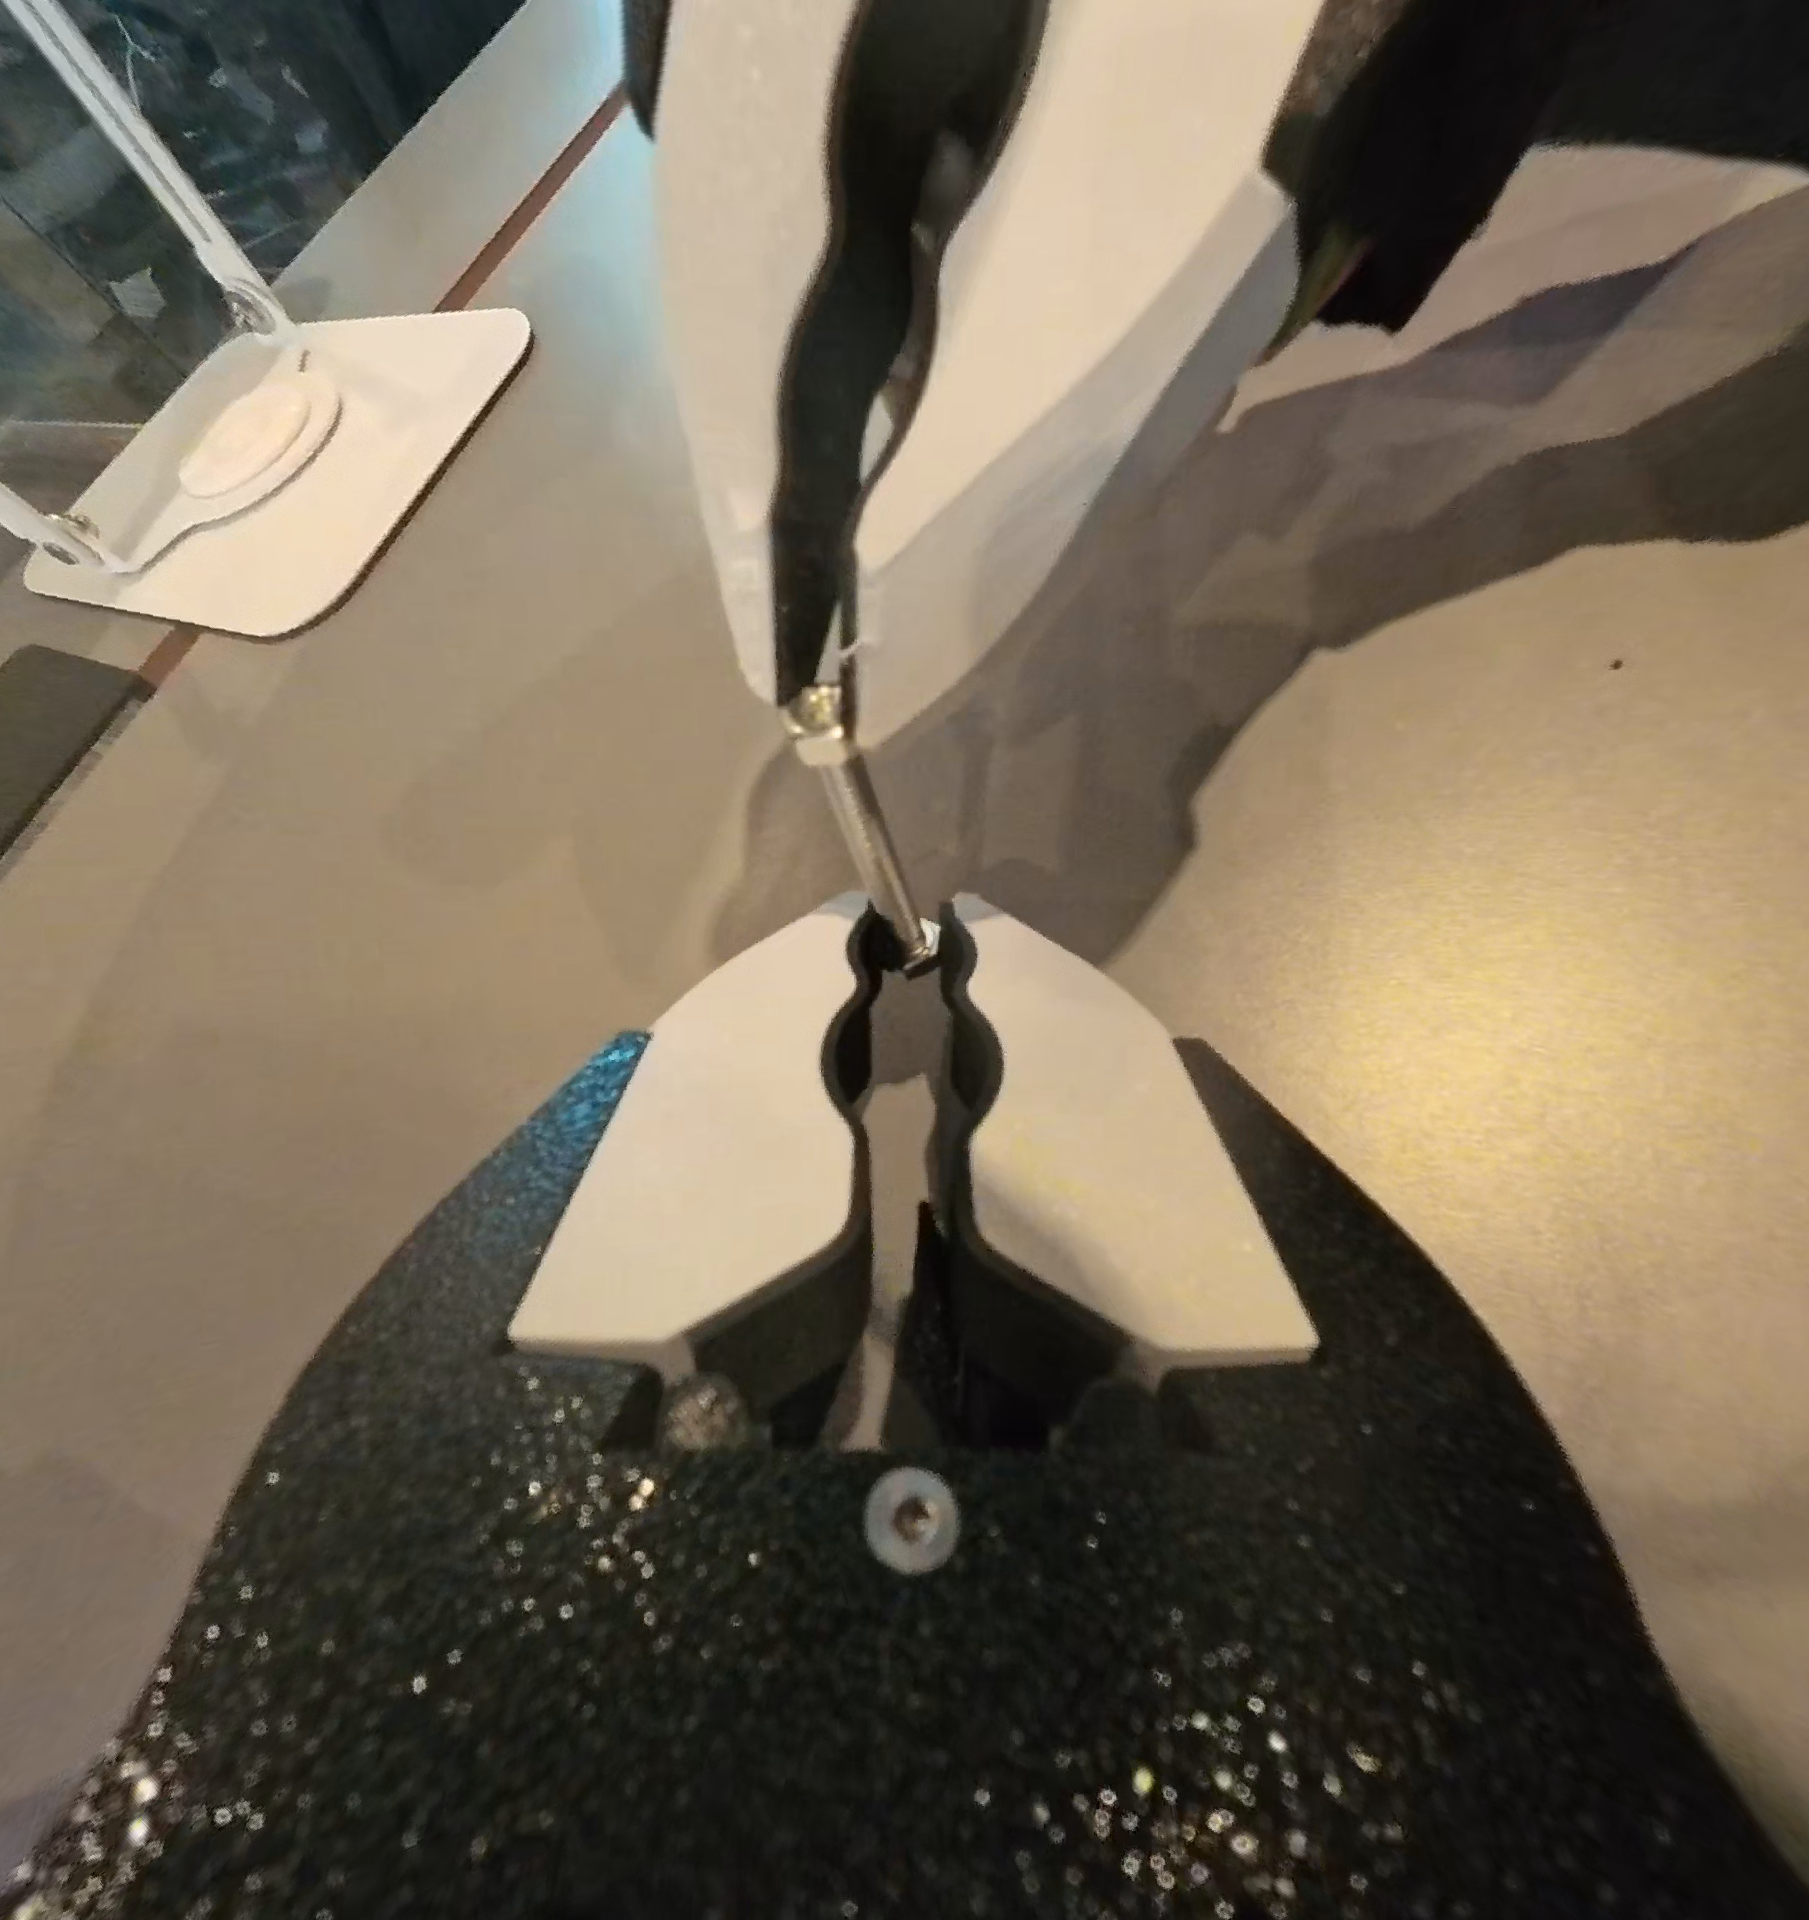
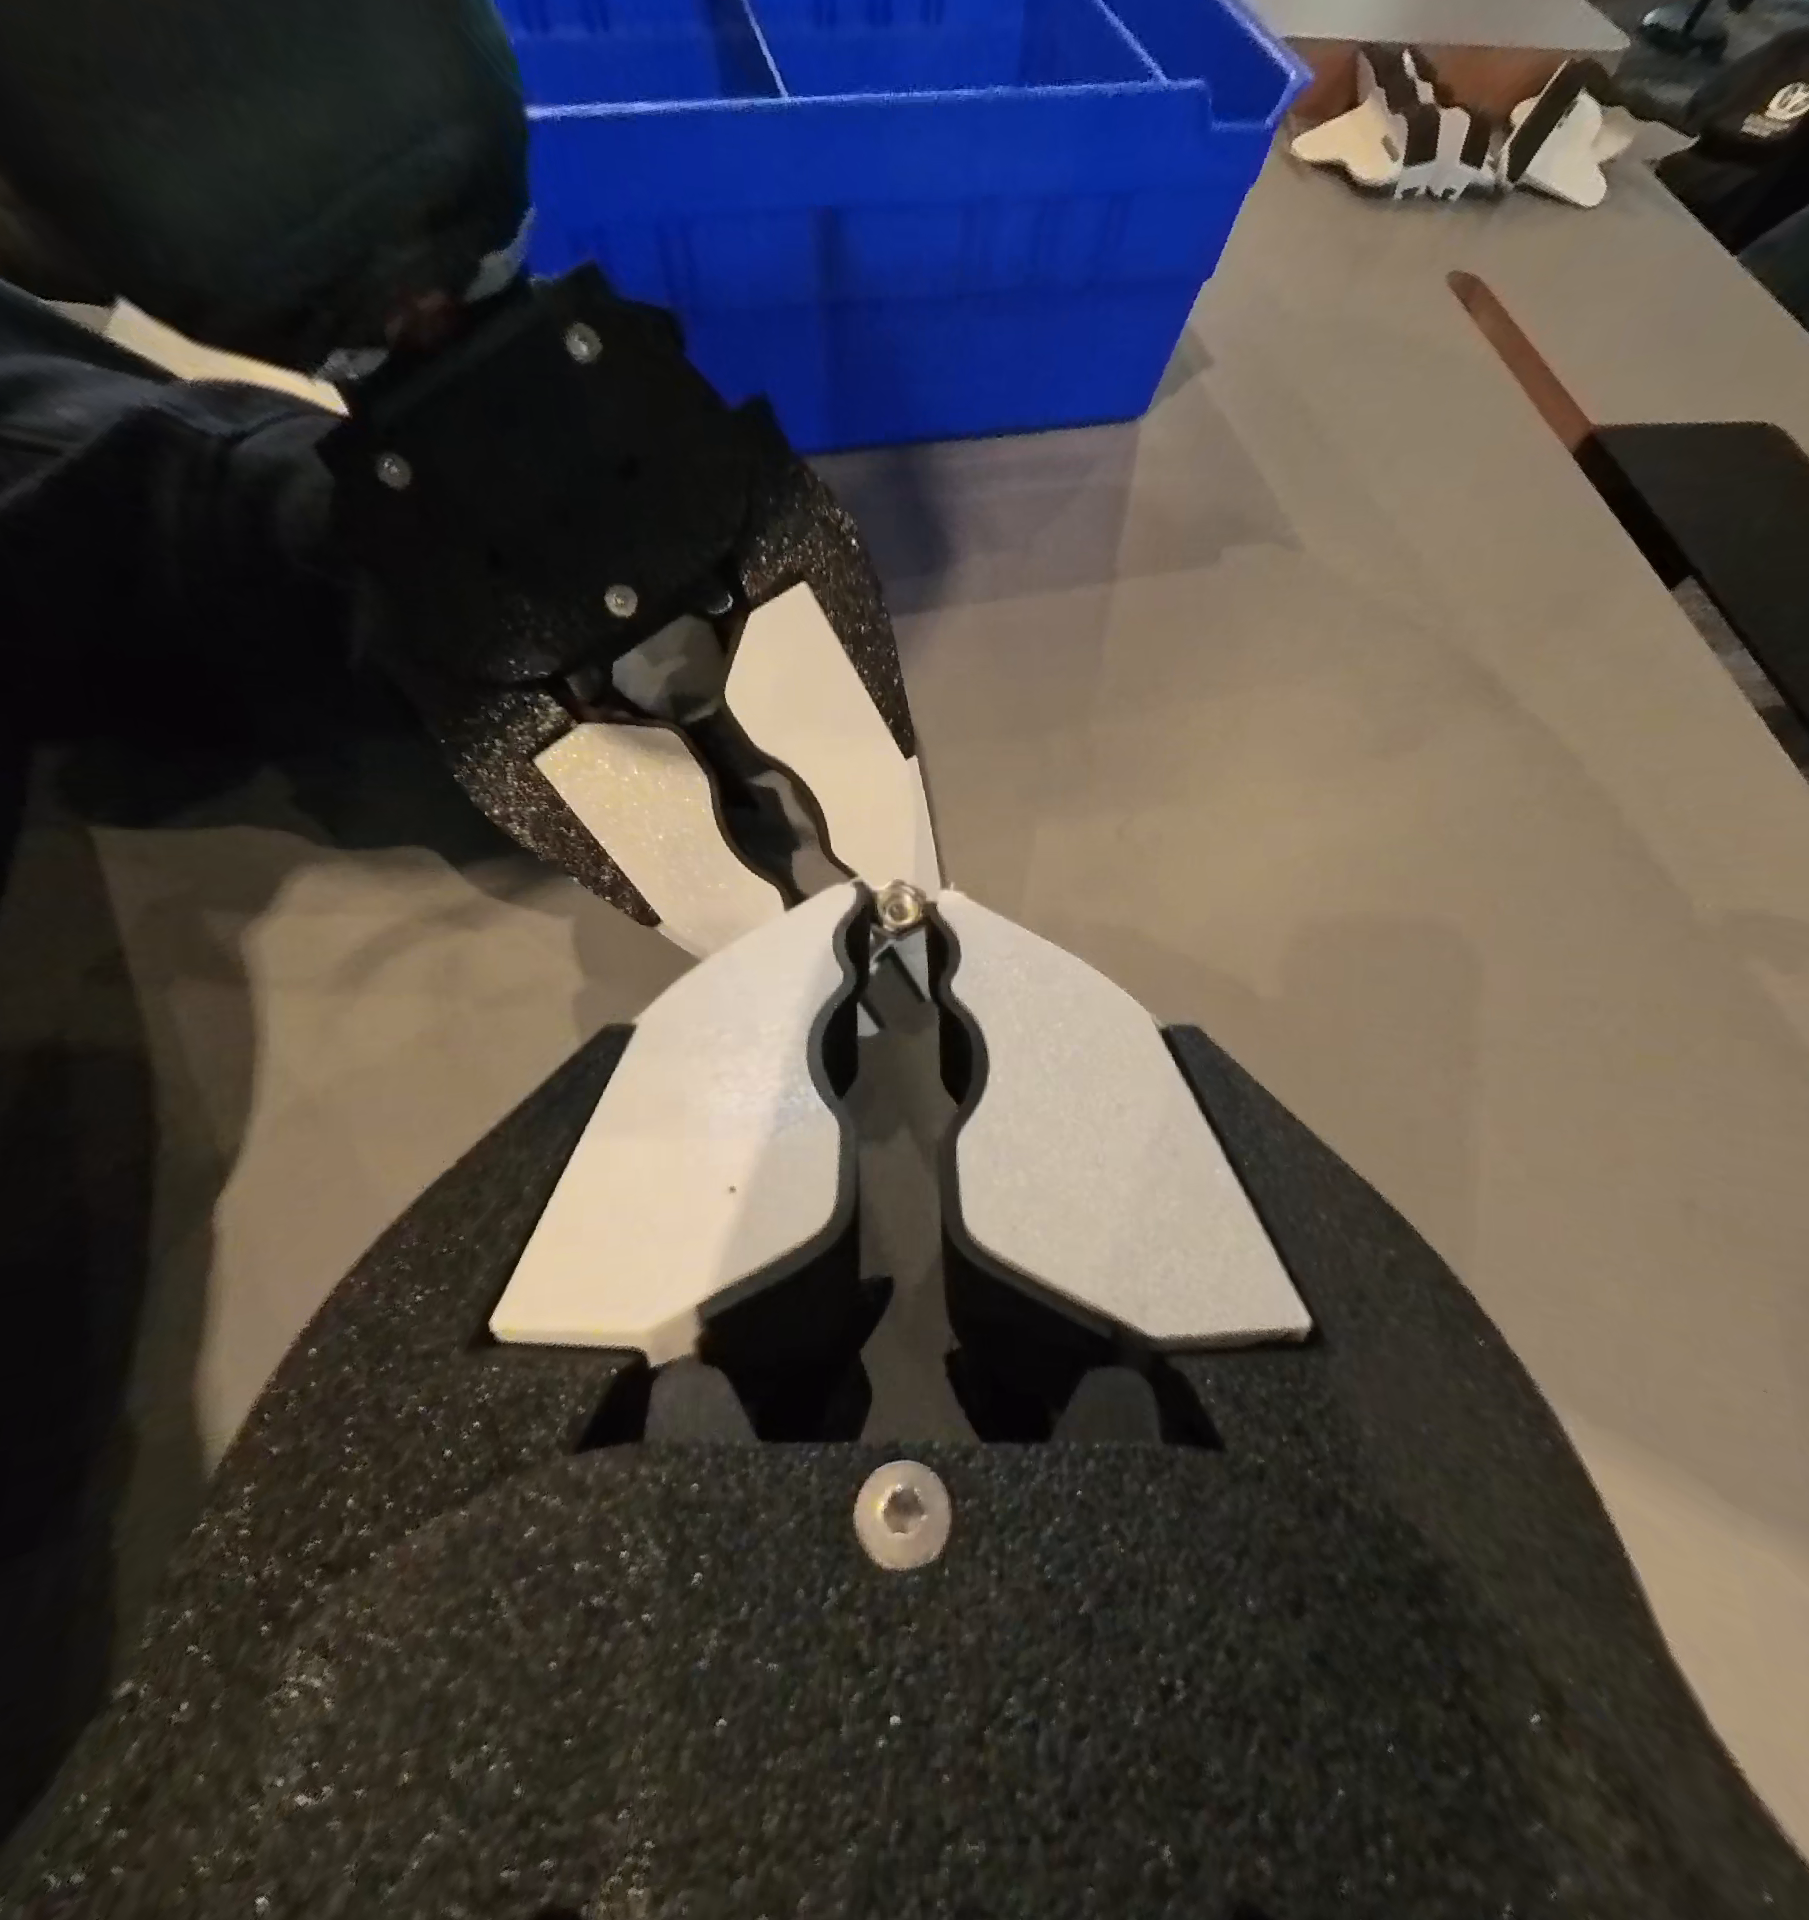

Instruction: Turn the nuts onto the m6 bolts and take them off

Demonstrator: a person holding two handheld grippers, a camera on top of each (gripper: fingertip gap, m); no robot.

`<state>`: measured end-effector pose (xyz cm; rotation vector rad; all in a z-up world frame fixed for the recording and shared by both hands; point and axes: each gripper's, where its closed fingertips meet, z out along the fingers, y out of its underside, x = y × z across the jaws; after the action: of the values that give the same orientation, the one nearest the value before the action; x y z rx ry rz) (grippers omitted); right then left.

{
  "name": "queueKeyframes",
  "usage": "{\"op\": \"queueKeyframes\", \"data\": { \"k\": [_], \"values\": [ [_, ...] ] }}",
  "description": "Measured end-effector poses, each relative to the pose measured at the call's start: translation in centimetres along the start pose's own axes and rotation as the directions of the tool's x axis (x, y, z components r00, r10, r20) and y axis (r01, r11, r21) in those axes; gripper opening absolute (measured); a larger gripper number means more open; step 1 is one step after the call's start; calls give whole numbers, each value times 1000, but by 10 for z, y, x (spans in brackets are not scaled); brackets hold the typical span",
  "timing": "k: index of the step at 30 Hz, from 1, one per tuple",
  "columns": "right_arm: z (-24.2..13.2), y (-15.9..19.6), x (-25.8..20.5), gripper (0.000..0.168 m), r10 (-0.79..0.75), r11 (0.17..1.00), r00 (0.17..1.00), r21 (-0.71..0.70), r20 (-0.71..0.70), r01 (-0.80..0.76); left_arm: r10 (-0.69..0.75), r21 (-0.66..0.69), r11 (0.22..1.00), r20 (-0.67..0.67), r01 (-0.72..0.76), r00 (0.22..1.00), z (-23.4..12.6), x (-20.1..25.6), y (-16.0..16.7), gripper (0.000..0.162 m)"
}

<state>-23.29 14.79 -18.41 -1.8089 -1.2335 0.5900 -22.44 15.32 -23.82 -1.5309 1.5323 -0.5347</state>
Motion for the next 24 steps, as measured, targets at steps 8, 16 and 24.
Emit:
{"op": "queueKeyframes", "data": {
  "k": [8, 16, 24],
  "values": [
    [1, -2, -2, 10, 41, 999, 999, 35, 30, -42, -2, 4, 1000, -6, 2, 1000, 1, 0, 0, 10],
    [1, -2, -2, 10, 82, 994, 995, 67, 55, -85, -5, 3, 1000, -17, 5, 1000, 2, 0, 0, 10],
    [-6, -6, -1, 23, 116, 976, 992, 182, 38, -121, -18, 4, 1000, -25, 18, 1000, 2, 0, 0, 10]
  ]
}}
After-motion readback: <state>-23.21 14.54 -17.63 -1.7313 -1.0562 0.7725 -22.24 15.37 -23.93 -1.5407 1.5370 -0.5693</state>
